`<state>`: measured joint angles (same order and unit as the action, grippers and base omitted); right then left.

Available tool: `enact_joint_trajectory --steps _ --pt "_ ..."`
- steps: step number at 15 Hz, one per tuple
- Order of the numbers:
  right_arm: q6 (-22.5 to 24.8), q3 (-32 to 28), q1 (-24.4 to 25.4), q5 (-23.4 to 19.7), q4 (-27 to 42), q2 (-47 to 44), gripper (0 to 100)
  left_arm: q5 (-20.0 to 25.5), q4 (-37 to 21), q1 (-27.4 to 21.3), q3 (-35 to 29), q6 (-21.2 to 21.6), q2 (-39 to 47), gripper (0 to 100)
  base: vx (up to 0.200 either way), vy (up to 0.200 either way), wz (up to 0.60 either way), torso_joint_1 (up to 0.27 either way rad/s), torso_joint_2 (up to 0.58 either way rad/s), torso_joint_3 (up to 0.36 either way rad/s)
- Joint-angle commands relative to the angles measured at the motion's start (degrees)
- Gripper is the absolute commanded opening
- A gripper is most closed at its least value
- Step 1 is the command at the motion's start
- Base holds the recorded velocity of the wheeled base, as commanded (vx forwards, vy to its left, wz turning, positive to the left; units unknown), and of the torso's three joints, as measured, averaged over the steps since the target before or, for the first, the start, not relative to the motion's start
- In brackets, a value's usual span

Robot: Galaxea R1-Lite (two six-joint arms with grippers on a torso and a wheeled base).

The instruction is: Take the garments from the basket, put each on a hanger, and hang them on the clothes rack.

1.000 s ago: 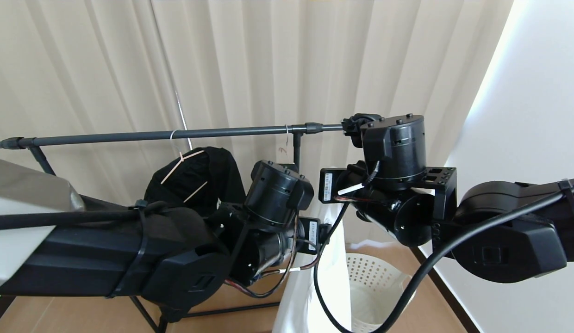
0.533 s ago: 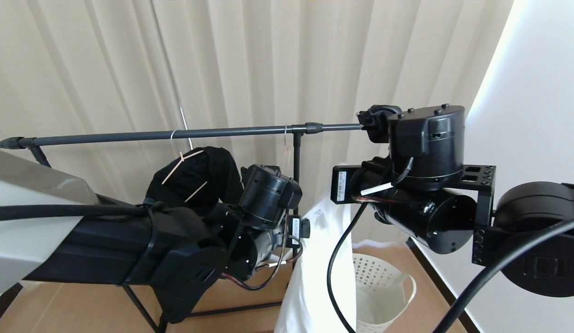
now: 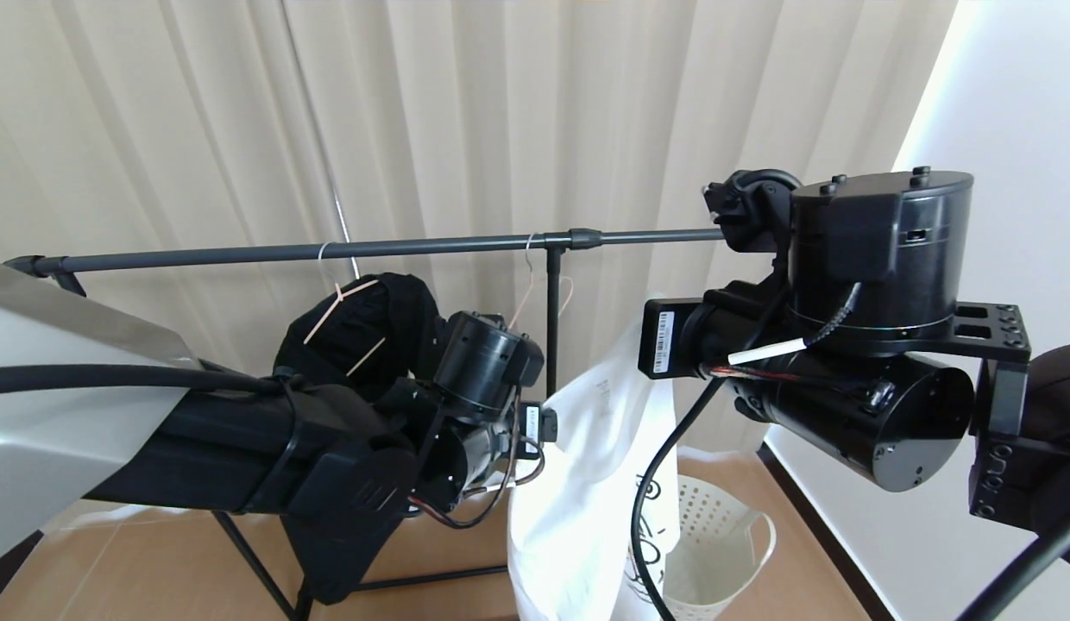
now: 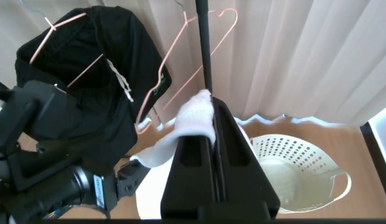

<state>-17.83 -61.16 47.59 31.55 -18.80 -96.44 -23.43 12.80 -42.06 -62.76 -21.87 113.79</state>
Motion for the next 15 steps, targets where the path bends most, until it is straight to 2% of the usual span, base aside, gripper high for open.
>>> enact_joint_trajectory --steps 1,6,12,13,15 --pt "0.08 0.16 0.04 -0.08 -0.01 1.43 0 -0.04 0.03 0.84 0.62 -0.01 0.38 100 0.0 0.0 0.0 0.0 0.0 0.0" --pt "1.4 0.78 -0.57 -0.17 -0.1 2.66 0 -0.74 0.12 0.92 4.57 -0.01 -1.2 100 0.0 0.0 0.0 0.0 0.0 0.0" --pt "2.54 0.16 -5.76 -0.44 -0.1 2.13 0 -0.92 0.12 0.22 9.06 -0.01 -6.21 100 0.0 0.0 0.0 0.0 0.0 0.0" --pt "3.07 0.16 -6.2 -0.44 -0.1 2.05 0 -0.92 0.12 -0.39 9.76 -0.01 -7.44 0 0.0 0.0 0.0 0.0 0.0 0.0" --pt "4.04 0.34 -7.34 -0.44 -2.21 1.43 0 -0.92 0.03 -1.54 11.43 0.16 -10.43 0 0.0 0.0 0.0 0.0 0.0 0.0"
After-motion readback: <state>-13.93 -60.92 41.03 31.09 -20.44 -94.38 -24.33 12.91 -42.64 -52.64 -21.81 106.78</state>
